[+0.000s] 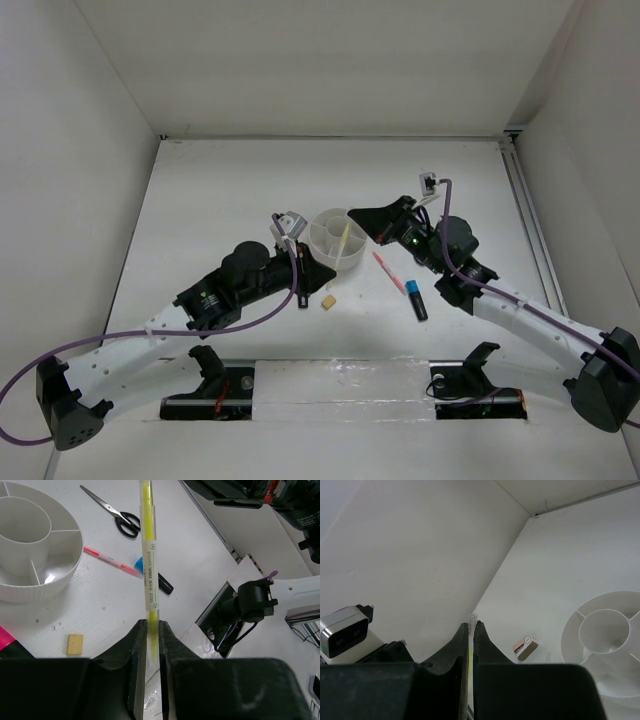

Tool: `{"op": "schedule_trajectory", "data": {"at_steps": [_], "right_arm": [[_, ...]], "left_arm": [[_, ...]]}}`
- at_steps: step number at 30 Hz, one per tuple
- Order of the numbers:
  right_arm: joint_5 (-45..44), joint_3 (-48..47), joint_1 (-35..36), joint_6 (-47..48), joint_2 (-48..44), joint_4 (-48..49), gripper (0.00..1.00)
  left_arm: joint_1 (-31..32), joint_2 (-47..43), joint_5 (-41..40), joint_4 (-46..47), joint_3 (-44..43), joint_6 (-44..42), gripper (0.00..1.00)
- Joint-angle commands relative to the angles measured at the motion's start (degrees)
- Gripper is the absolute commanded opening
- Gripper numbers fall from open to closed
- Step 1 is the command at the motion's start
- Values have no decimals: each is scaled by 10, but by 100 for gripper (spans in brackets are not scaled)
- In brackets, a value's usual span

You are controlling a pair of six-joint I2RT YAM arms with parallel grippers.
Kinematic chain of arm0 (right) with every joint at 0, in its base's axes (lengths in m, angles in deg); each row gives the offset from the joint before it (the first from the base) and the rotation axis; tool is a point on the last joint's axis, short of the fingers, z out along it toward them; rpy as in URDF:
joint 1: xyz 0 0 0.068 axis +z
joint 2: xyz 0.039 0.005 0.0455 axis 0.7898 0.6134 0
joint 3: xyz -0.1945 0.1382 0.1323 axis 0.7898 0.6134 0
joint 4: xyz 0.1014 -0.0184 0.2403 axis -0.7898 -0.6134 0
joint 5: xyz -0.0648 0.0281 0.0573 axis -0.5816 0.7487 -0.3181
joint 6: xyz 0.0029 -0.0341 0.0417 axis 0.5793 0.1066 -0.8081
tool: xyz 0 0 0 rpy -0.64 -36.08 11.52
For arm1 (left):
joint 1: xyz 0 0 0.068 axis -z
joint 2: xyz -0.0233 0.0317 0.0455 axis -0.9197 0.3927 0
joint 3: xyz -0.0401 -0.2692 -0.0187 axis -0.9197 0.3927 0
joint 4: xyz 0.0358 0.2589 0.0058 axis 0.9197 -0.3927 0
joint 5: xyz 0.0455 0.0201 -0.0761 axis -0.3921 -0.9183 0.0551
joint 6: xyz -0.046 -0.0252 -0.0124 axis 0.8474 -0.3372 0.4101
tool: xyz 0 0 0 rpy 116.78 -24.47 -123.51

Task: Sort the stationery into containers
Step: Close the pen cap on the pen.

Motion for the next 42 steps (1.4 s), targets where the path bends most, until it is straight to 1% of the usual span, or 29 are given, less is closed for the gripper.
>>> {"op": "schedule_trajectory", "data": {"at_steps": [1, 10, 16, 23, 28, 32, 37, 42], "right_arm": [[16, 4, -2, -9, 1, 44, 0], [21, 4, -2, -14, 7, 44, 0], [32, -1, -2, -25, 13, 44, 0], [56, -12, -2, -25, 18, 44, 0], [82, -12, -2, -25, 18, 44, 0], [97, -18, -2, -25, 18, 44, 0], [108, -18, -2, -20, 18, 38, 0], [103, -18, -2, -1, 18, 28, 0]], "left_arm": [[2, -7, -3, 50, 3, 1, 0], [2, -12, -3, 79, 19, 1, 0], [2, -12, -19, 104, 29, -5, 0], [2, -12, -32, 120, 29, -22, 0], [2, -12, -44, 140, 46, -22, 0], [2, -12, -50, 151, 46, -28, 0], [2, -6, -90, 151, 33, -28, 0], [2, -6, -90, 170, 27, -33, 0]]}}
